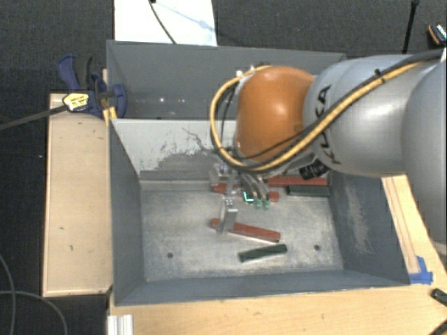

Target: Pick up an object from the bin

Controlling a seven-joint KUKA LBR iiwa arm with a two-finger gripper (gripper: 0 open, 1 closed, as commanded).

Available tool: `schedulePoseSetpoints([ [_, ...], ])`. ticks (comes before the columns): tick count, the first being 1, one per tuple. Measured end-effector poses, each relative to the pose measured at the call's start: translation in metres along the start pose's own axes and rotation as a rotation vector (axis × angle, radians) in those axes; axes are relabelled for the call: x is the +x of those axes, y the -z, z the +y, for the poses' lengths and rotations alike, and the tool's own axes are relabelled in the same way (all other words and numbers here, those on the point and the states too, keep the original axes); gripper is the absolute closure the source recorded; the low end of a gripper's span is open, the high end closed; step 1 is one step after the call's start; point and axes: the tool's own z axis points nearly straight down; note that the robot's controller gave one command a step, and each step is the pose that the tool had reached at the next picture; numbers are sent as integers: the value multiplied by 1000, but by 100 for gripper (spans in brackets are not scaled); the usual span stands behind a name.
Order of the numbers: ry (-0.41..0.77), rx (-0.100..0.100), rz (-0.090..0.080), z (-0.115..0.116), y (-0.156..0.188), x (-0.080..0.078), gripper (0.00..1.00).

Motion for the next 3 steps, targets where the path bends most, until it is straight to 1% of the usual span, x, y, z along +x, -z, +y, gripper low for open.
schedulePoseSetpoints([
  [1,-12,3,1,-64,-106,7,0],
  [2,-147,-1,-4,-54,-71,38,0],
  [3,-209,0,-1,-64,-68,41,0],
])
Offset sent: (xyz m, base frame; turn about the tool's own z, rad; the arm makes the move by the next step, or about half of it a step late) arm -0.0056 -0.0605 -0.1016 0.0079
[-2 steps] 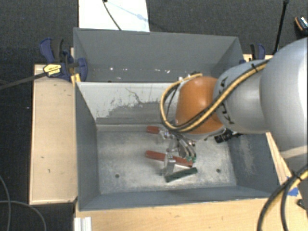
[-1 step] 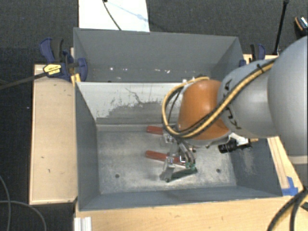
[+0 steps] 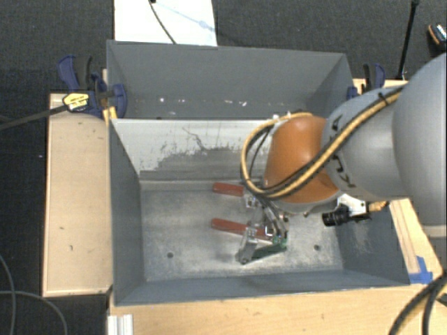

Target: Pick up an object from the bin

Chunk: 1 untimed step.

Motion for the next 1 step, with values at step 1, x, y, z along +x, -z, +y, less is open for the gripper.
schedulePoseSetpoints([
  [1,-187,0,0,-2,-34,5,0],
])
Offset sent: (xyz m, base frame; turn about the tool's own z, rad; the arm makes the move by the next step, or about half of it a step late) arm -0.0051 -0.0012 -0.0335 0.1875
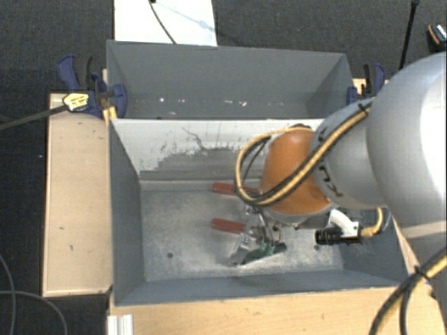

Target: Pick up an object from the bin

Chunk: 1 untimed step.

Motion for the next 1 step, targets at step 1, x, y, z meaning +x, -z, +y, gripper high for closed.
schedulePoseSetpoints([
  [1,-2,0,0,0,0,0,0],
])
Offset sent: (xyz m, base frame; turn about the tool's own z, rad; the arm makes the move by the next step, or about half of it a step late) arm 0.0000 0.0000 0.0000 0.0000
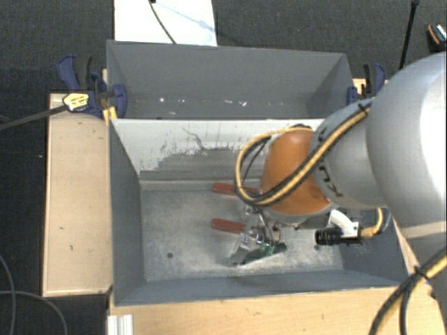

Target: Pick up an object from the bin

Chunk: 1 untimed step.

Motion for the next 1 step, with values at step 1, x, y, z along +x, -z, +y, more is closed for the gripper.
schedulePoseSetpoints([
  [1,-2,-1,0,0,0,0,100],
])
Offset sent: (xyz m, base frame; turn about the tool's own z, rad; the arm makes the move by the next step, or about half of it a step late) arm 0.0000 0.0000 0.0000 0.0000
